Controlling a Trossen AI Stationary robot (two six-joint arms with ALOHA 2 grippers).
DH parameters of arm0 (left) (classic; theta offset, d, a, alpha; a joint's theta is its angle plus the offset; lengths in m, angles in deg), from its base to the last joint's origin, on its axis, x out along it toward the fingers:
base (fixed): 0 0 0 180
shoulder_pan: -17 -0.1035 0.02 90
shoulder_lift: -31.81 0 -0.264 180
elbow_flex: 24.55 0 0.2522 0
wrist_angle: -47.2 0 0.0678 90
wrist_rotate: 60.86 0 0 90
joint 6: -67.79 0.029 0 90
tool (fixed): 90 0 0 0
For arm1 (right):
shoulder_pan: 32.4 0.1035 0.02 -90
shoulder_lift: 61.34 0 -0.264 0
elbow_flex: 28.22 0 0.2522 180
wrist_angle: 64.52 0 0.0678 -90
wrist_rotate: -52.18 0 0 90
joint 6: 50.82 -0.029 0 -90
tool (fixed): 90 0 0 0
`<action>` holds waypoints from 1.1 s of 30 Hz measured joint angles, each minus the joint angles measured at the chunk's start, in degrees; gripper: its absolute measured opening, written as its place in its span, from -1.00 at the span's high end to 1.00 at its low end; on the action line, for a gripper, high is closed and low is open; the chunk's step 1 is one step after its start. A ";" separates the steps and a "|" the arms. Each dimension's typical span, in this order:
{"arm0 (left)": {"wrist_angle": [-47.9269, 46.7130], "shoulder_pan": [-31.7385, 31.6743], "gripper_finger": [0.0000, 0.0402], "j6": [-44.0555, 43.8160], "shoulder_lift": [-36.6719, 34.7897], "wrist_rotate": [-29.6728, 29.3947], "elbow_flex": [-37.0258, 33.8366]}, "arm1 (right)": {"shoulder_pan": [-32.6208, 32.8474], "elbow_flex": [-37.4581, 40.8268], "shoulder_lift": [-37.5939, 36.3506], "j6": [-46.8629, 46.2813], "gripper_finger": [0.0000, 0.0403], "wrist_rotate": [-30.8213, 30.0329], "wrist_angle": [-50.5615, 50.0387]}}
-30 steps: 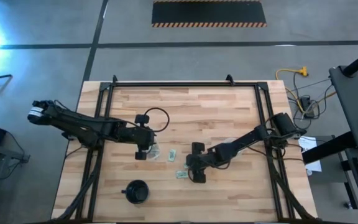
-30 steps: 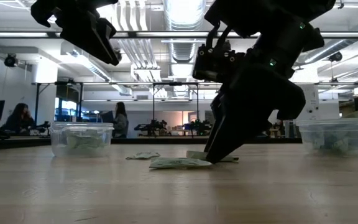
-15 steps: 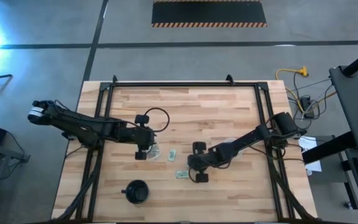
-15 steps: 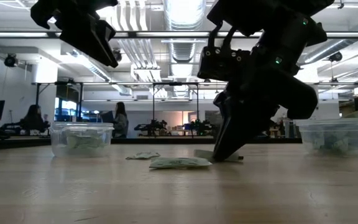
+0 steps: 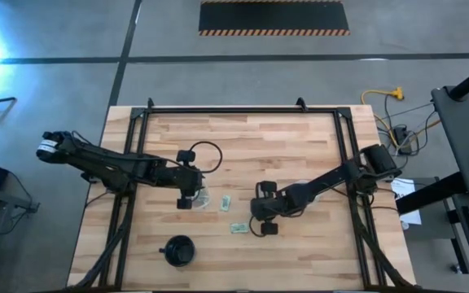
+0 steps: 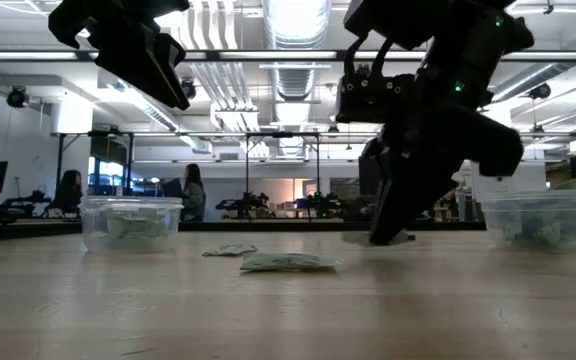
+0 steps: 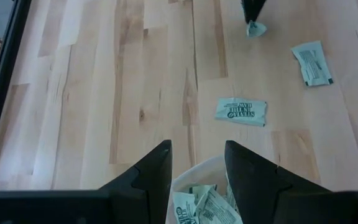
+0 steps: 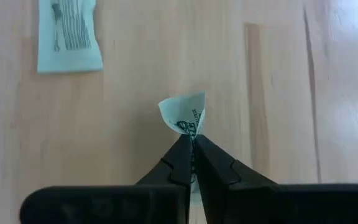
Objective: Pick and place Stevia / Truvia into bins
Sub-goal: Put the stevia packet into the round transparent container
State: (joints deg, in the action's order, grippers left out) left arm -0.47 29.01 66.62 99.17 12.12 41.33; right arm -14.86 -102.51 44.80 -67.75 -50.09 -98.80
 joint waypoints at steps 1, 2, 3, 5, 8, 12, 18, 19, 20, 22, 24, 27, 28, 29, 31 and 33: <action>-0.02 0.00 0.34 0.00 0.00 0.00 -0.02 | 0.02 0.00 -0.61 -0.47 0.96 -0.34 -1.13; 0.01 0.00 0.34 0.00 0.00 0.00 -0.02 | 0.06 0.00 -1.41 -0.93 0.96 -1.01 -2.13; 0.04 0.00 0.34 0.00 0.00 0.01 -0.02 | 0.09 0.00 -2.20 -1.36 0.96 -1.58 -2.81; -0.01 0.00 0.34 0.00 0.00 0.02 -0.02 | 0.12 -0.04 -4.14 -2.24 0.96 -2.40 -4.70; 0.02 0.00 0.34 0.00 0.00 0.02 -0.02 | 0.31 -0.04 -7.14 -3.59 0.96 -3.09 -8.53; 0.01 0.00 0.34 0.02 0.00 0.02 -0.02 | 0.65 -0.01 -11.19 -7.91 0.96 -3.81 -17.20; 0.04 0.00 0.34 0.02 0.00 0.02 -0.02 | 1.87 1.38 -17.34 -16.30 0.96 -6.09 -28.81; 0.04 0.00 0.34 0.02 0.00 0.02 -0.02 | 2.05 1.81 -18.35 -17.78 0.96 -6.10 -30.33; 0.04 0.00 0.34 0.02 0.00 0.02 -0.02 | 2.12 2.26 -19.33 -19.17 0.96 -6.08 -31.78; 0.04 0.00 0.34 0.02 0.00 0.02 -0.02 | 2.33 3.22 -21.16 -21.76 0.96 -6.06 -34.02; 0.09 0.00 0.34 0.02 0.00 0.02 -0.02 | 2.51 4.49 -22.67 -24.22 0.96 -6.02 -36.24; 0.46 0.00 0.34 0.02 0.00 0.02 -0.04 | 2.86 7.14 -24.63 -26.88 0.96 -5.89 -36.43; 0.50 0.00 0.34 0.02 0.00 0.02 -0.04 | 2.88 8.01 -25.02 -27.68 0.96 -5.85 -36.46; 0.46 0.00 0.34 0.02 0.00 0.02 -0.04 | 2.86 8.84 -25.28 -28.30 0.96 -5.71 -36.40; 0.48 0.00 0.34 0.02 0.00 0.02 -0.04 | 2.86 10.27 -25.53 -29.54 0.96 -5.52 -36.25; 0.48 0.00 0.34 0.02 0.00 0.02 -0.04 | 2.86 11.40 -25.59 -30.17 0.96 -5.42 -36.15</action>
State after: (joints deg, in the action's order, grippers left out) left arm 0.01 29.01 66.64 99.17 12.14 41.28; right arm -12.00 -91.11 19.22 -97.92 -55.51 -134.95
